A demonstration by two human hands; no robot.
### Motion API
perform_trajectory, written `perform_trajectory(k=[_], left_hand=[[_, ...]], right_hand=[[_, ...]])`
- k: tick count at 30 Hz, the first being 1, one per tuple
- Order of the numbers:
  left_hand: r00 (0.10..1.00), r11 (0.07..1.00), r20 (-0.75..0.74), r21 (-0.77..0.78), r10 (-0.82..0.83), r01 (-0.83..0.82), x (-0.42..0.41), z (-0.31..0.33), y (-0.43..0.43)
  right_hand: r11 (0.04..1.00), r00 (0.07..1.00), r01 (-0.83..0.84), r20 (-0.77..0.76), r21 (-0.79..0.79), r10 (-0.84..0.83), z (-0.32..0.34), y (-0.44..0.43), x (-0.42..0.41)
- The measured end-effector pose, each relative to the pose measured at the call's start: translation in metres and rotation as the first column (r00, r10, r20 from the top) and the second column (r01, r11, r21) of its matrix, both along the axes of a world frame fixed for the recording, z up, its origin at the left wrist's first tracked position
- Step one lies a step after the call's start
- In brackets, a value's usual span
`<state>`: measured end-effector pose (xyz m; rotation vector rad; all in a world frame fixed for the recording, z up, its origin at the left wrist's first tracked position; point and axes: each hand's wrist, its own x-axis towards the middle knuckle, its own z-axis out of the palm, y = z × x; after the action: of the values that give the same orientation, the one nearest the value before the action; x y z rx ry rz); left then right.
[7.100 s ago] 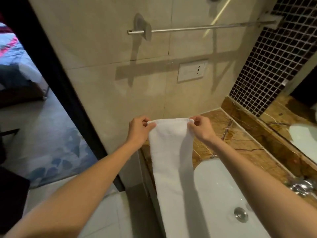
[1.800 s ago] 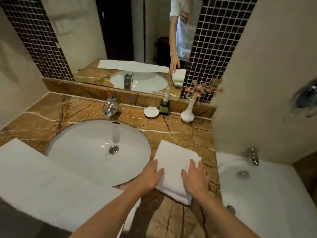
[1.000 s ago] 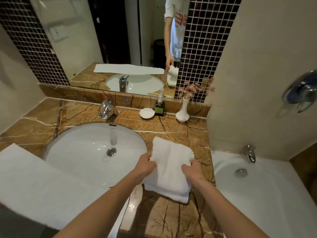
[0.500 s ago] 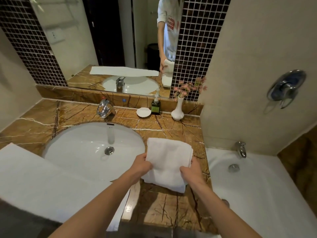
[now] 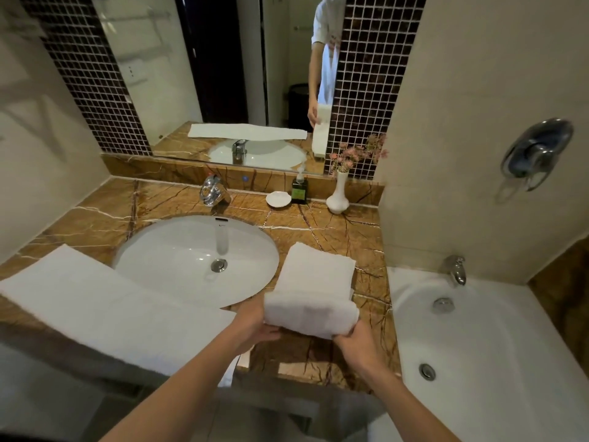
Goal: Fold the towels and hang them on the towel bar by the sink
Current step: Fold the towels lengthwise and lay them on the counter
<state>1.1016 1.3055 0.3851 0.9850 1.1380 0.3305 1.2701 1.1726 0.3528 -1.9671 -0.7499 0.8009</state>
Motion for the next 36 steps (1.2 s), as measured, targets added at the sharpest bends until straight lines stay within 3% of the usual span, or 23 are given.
perform_trajectory(k=[3, 7, 15, 20, 26, 31, 36], left_hand=[[0.994, 0.997, 0.082, -0.039, 0.066, -0.063, -0.004, -0.001, -0.009], [0.983, 0.959, -0.010, -0.218, 0.184, -0.181, 0.001, 0.012, -0.015], [0.942, 0.987, -0.334, 0.143, -0.024, 0.076, 0.004, -0.014, -0.012], [0.902, 0.973, -0.415, 0.139, -0.114, 0.187, -0.002, -0.020, -0.021], [0.919, 0.961, -0.360, 0.159, -0.159, 0.229, 0.001, -0.014, -0.018], [0.926, 0.937, -0.337, 0.234, -0.171, 0.258, 0.008, -0.003, -0.016], [0.977, 0.964, -0.152, 0.199, -0.147, 0.176, 0.018, 0.027, -0.022]], right_hand=[[1.000, 1.000, -0.020, 0.015, 0.008, 0.020, -0.005, -0.011, -0.003], [0.999, 0.999, -0.033, 0.032, -0.020, 0.034, -0.012, -0.019, -0.005], [0.966, 0.960, -0.198, 0.165, -0.165, 0.225, -0.017, -0.034, -0.008], [0.967, 0.979, -0.170, 0.081, -0.191, 0.188, -0.020, -0.042, -0.017], [0.974, 0.993, -0.091, -0.088, -0.208, 0.074, -0.007, -0.028, -0.024], [0.963, 0.988, -0.106, -0.132, -0.247, 0.074, 0.000, -0.017, -0.022], [0.981, 0.987, 0.011, -0.154, -0.196, -0.042, 0.009, -0.008, -0.018]])
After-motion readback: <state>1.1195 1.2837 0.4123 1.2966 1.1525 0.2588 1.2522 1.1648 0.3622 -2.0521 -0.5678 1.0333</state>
